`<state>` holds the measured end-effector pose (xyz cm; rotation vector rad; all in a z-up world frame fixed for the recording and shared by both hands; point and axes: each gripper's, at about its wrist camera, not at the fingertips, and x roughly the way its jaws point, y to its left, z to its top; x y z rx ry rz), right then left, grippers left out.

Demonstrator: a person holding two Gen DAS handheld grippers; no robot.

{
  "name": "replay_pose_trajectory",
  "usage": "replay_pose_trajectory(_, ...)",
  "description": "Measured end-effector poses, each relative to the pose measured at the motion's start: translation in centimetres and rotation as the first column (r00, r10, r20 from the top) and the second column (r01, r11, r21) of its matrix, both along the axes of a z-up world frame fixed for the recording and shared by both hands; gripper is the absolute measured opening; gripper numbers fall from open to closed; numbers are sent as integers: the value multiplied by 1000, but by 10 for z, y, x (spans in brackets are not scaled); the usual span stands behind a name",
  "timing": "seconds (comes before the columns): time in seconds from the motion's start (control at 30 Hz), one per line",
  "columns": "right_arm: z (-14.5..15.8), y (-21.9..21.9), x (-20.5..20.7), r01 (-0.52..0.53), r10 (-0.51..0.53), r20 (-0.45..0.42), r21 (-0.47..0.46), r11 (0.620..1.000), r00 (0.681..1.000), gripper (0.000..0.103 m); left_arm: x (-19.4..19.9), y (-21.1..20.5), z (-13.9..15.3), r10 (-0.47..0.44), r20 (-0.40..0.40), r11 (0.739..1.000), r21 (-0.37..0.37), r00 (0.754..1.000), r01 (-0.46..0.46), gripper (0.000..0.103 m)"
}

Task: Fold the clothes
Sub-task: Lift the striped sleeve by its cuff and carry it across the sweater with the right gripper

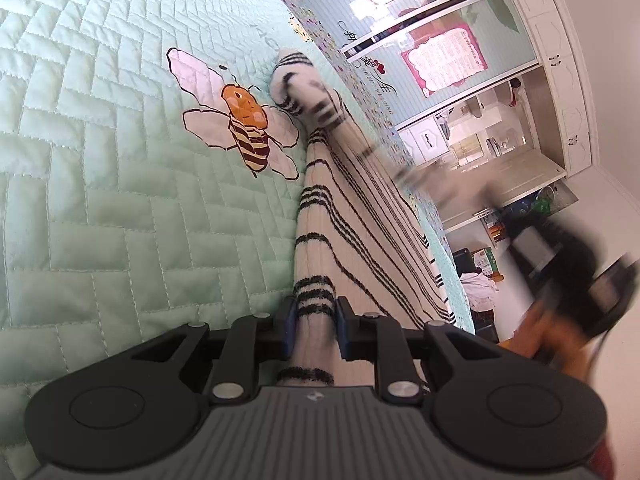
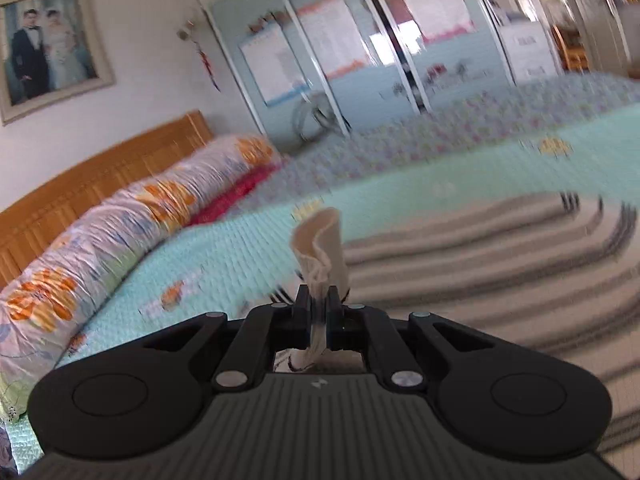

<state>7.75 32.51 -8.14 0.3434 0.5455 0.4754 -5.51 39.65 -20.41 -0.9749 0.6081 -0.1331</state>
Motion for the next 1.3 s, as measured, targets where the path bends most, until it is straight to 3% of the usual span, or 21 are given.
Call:
replay_pose_trajectory(0.1,-46,-21,2,50,-43,-182,31,998,982,12,-1,1,-1,-3,4,1000,4,1000,3,22)
replay_pose_trajectory(0.17,-64,-36,0,118,-92,-253,86,989,963,31,-1,1,-2,-3,5,1000,3,1000,3,22)
replay_pose_trajectory(0.2,-66,-45,0,140,-101,-260,137,981,960,37,-1,1,-3,-3,5,1000,3,1000,3,22)
replay_pose_trajectory(0.23,-65,-49,1,154,-114,-254,144,978,961,48,-1,1,-3,-2,5,1000,4,1000,2,22)
replay_pose_trajectory(0.27,-63,-52,2,167,-127,-248,148,975,961,53,-1,1,-3,-2,5,1000,4,1000,2,22)
replay_pose_trajectory(0.37,-60,-56,8,188,-150,-238,146,971,960,55,-1,0,-2,-2,7,1000,2,1000,2,22)
replay_pose_trajectory(0.53,-79,-57,22,188,-116,-322,204,961,940,56,0,-1,-2,-4,10,1000,11,1000,4,22)
replay_pose_trajectory(0.73,-78,-43,27,137,-65,-309,216,967,949,57,0,-2,-2,-7,14,1000,19,1000,7,22)
replay_pose_trajectory(0.83,-76,-33,26,96,-40,-296,178,979,954,55,1,-2,-3,-9,16,1000,22,1000,8,22)
replay_pose_trajectory(0.9,-75,-29,26,94,-47,-288,151,984,956,45,1,-2,-3,-10,18,1000,24,1000,9,22)
replay_pose_trajectory(0.97,-74,-27,27,95,-49,-291,145,985,955,12,1,-2,-3,-11,19,1000,24,1000,11,22)
replay_pose_trajectory(1.0,-72,-26,27,94,-49,-289,141,986,956,6,1,-2,-3,-11,20,1000,23,1000,11,22)
replay_pose_trajectory(1.13,-50,-24,24,65,-30,-224,152,986,974,3,1,-2,-3,-13,18,1000,25,1000,13,22)
replay_pose_trajectory(1.3,16,-10,36,4,5,-65,129,992,998,3,2,-6,1,-28,19,998,65,999,27,21)
